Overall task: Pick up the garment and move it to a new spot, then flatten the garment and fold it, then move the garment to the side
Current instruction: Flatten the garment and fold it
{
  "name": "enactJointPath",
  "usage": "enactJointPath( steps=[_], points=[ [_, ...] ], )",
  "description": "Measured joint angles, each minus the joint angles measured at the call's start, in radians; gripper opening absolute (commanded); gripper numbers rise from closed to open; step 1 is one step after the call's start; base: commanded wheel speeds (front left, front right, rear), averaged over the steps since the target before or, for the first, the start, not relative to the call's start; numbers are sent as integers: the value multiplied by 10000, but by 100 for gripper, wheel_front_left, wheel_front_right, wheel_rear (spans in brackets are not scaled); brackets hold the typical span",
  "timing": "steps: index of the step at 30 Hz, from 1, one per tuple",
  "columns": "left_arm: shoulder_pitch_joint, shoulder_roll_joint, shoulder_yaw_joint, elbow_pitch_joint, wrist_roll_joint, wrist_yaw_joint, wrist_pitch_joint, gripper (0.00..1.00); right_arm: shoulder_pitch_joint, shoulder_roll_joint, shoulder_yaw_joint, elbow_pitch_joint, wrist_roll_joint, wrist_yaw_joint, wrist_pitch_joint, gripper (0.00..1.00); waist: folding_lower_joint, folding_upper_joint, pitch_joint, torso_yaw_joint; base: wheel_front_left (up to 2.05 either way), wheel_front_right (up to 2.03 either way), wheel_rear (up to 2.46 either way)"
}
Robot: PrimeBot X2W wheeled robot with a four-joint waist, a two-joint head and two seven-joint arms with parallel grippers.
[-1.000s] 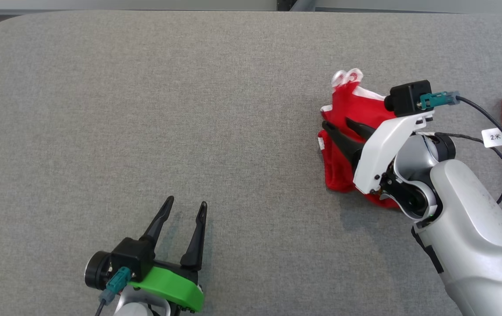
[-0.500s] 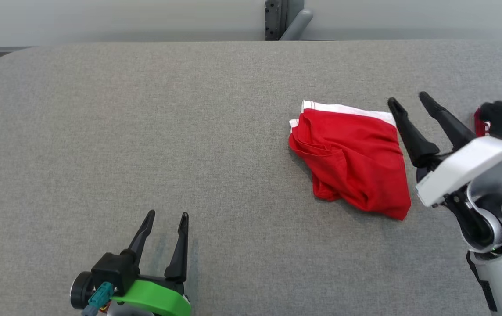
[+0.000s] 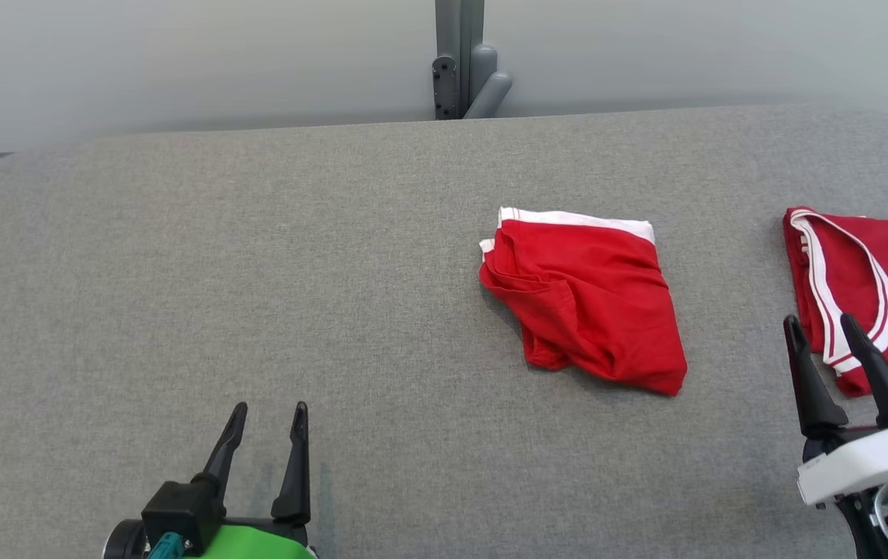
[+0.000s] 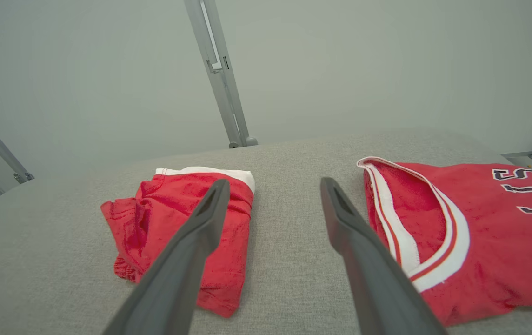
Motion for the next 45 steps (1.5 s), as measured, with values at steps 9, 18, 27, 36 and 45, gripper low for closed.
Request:
enactJointPath(
  steps=[9,18,27,36,45],
  points=[
    [158,-313,667,-123,527,-234,0,100,695,466,-249,2111,-1051,2,-1643,100,0,0,-161,-55,0,0,0],
    [295,-539,1235,-288,834,-445,0,100,1085,1494,-951,1442,-1781,2,-1674,100,0,0,-129,18,0,0,0],
    [348,-560,1360,-207,849,-543,0,100,1093,1572,-966,1344,-2000,2,-1674,100,0,0,-144,97,0,0,0],
    [352,-568,1241,-228,667,-479,0,100,1092,1494,-953,1335,-2054,2,-1674,100,0,0,-127,227,0,0,0],
    [196,-569,1185,-366,625,-431,0,100,-207,1087,-403,1611,-1933,2,-1676,0,0,0,308,318,0,0,0]
  ],
)
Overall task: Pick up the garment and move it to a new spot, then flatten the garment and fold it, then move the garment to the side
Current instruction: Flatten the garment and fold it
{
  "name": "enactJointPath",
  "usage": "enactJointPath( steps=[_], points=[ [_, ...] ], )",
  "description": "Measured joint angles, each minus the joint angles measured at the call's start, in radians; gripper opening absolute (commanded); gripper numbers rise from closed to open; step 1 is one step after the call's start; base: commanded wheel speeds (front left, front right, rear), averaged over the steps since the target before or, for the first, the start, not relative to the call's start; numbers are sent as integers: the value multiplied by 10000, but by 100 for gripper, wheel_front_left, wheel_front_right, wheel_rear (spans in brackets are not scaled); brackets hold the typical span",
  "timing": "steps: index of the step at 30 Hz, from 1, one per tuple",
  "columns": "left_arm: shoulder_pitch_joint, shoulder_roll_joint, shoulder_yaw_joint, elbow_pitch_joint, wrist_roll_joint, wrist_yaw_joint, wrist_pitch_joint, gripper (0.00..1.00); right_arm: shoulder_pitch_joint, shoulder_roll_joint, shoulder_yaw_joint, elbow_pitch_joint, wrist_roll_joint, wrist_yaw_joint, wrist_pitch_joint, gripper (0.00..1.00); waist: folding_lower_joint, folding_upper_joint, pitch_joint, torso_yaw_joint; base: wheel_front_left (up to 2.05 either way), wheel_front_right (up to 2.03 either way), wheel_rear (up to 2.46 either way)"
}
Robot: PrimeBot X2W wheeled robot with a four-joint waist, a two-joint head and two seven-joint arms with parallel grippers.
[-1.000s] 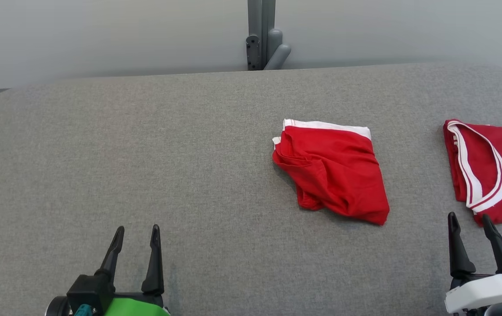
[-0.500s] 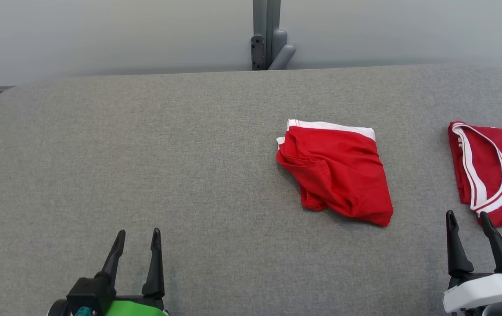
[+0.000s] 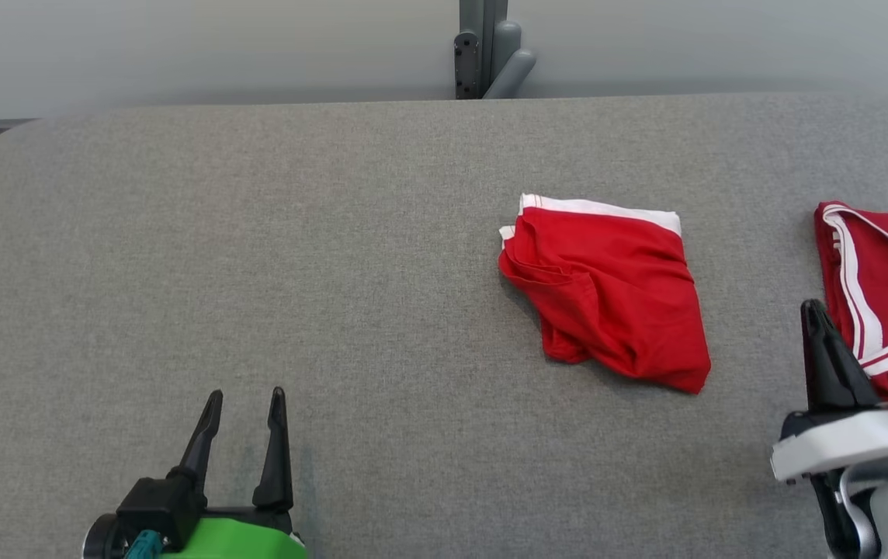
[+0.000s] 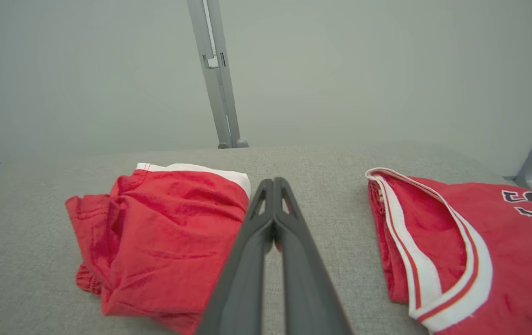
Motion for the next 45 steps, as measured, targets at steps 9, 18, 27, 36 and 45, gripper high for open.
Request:
enactJointPath(
  steps=[9,18,27,36,45],
  points=[
    [-553,-2,-40,-31,63,-56,0,100,-2525,-155,1659,1641,-458,0,-2,0,0,0,789,176,0,0,0],
    [-941,-4,-295,8,33,-81,0,100,-4004,56,2755,3753,-610,0,-2,0,0,0,1294,654,0,0,0],
    [-1047,-4,-343,36,-35,-2,0,100,-4259,215,3519,4211,-573,0,-2,0,0,-1,1454,1093,0,0,0],
    [-1047,-4,-474,36,-192,100,0,100,-4036,290,4238,4362,-441,0,-2,0,0,0,1386,1327,0,0,0],
    [-1043,-4,-531,42,-242,171,0,100,-4038,497,4884,4633,-368,0,-2,0,0,0,1345,1429,0,0,0]
  ],
)
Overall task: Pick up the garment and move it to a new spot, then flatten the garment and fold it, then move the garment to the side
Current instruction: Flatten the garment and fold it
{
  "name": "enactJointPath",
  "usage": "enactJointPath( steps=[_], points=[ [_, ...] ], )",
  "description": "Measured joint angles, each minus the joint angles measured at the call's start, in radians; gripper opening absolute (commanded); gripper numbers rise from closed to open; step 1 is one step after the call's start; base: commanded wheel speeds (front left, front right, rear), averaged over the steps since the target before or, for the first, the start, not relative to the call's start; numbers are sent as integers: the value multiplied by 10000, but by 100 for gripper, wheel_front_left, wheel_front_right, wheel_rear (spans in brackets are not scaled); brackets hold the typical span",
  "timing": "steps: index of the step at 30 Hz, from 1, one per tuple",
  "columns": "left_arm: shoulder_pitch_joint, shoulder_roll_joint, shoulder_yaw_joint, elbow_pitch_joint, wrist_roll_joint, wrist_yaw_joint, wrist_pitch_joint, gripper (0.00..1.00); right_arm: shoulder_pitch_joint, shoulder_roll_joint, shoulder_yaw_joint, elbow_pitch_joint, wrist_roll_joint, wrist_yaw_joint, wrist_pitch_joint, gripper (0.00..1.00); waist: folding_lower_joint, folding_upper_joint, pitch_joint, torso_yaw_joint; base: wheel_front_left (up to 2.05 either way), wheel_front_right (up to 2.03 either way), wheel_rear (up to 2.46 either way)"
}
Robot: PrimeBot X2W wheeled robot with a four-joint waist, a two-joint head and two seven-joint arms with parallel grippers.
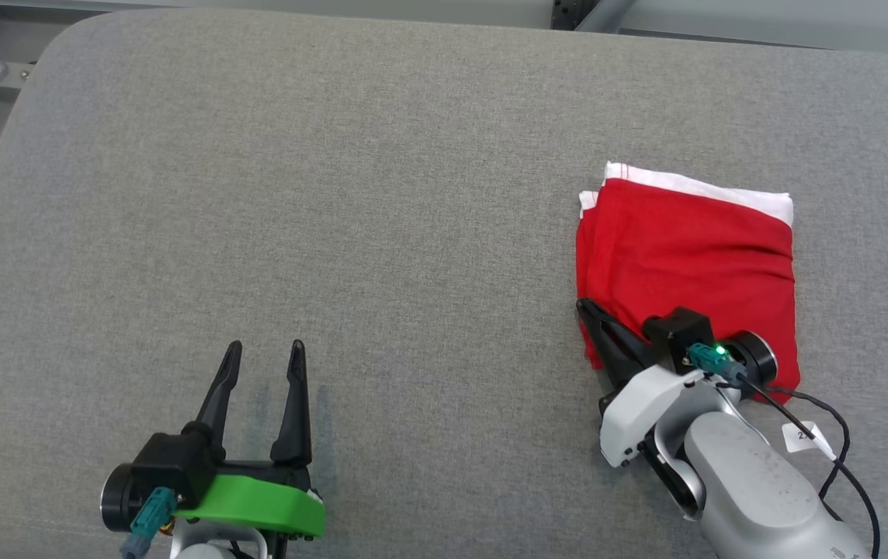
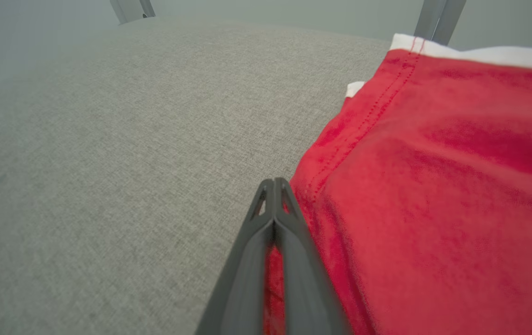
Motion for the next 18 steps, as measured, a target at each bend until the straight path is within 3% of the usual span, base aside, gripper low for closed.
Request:
enactJointPath(
  steps=[8,14,16,17,18],
  points=[
    [43,0,84,6,-56,40,0,100,-8,121,290,-104,196,0,0,0,0,0,-184,-3,0,0,0],
    [437,0,560,-31,-35,58,0,100,907,-59,-539,-1887,324,0,0,0,0,0,-626,-184,0,0,0],
    [560,0,669,-35,-35,71,0,100,1323,-199,-947,-2439,190,0,-2,39,0,0,-759,-298,0,0,0],
    [628,-2,729,-35,-35,77,0,100,1569,-265,-1164,-2686,109,0,-2,51,0,0,-820,-365,0,0,0],
    [672,0,790,-40,-35,79,0,100,1825,-320,-1415,-2970,17,0,0,89,0,0,-879,-440,0,0,0]
  ],
)
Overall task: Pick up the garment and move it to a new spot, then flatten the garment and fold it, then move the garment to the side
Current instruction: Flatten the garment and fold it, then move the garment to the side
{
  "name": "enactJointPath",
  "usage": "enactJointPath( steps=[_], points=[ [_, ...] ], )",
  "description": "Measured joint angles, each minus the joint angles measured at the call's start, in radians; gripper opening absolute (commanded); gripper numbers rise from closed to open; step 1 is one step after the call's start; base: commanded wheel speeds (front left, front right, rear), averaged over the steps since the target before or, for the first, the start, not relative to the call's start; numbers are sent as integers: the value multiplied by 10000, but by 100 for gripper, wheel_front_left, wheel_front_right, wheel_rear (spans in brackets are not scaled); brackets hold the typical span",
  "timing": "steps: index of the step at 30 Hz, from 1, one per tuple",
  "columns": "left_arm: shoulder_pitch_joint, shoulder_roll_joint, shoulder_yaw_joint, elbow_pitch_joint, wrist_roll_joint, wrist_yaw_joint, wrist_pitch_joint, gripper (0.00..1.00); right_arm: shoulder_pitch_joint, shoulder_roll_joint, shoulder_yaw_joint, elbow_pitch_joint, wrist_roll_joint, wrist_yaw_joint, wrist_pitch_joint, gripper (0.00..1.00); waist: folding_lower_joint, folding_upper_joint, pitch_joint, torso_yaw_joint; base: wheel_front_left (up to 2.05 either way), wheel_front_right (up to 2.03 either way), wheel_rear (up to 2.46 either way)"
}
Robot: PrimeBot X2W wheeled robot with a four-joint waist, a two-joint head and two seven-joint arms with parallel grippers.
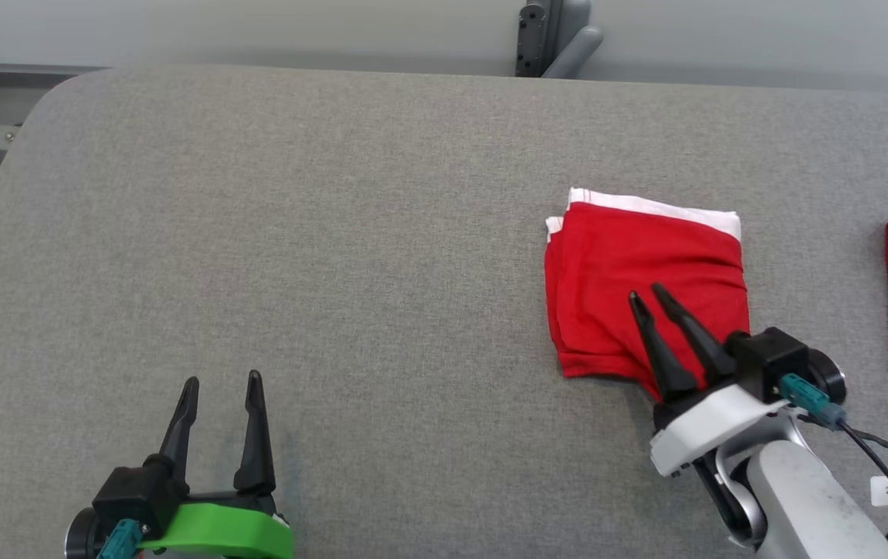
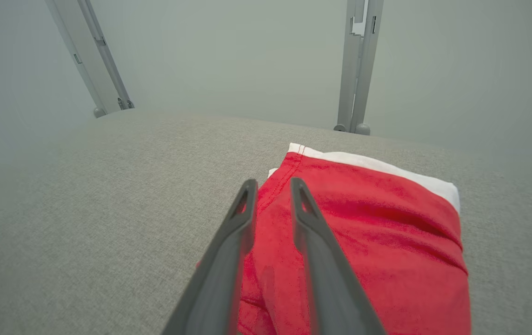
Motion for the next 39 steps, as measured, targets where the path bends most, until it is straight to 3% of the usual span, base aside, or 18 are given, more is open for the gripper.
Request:
enactJointPath(
  steps=[1,7,15,26,39],
  points=[
    [21,0,36,-10,0,-2,0,100,224,-35,-251,-278,-71,0,0,100,0,0,-53,-76,0,0,0],
    [187,-2,144,-31,0,-8,0,100,1551,10,-2011,-1475,-251,0,-8,100,0,0,-362,-520,0,0,0],
    [348,-2,341,29,82,-75,0,100,2645,119,-3580,-1607,-445,0,-8,100,0,0,-688,-1031,0,0,0],
    [670,-2,447,380,205,-182,0,100,3362,372,-4360,-1162,-500,0,-8,100,0,0,-1224,-1352,0,0,0],
    [721,-2,447,454,249,-251,0,100,3451,491,-4414,-1064,-439,0,-8,100,0,0,-1291,-1282,0,0,0]
  ],
)
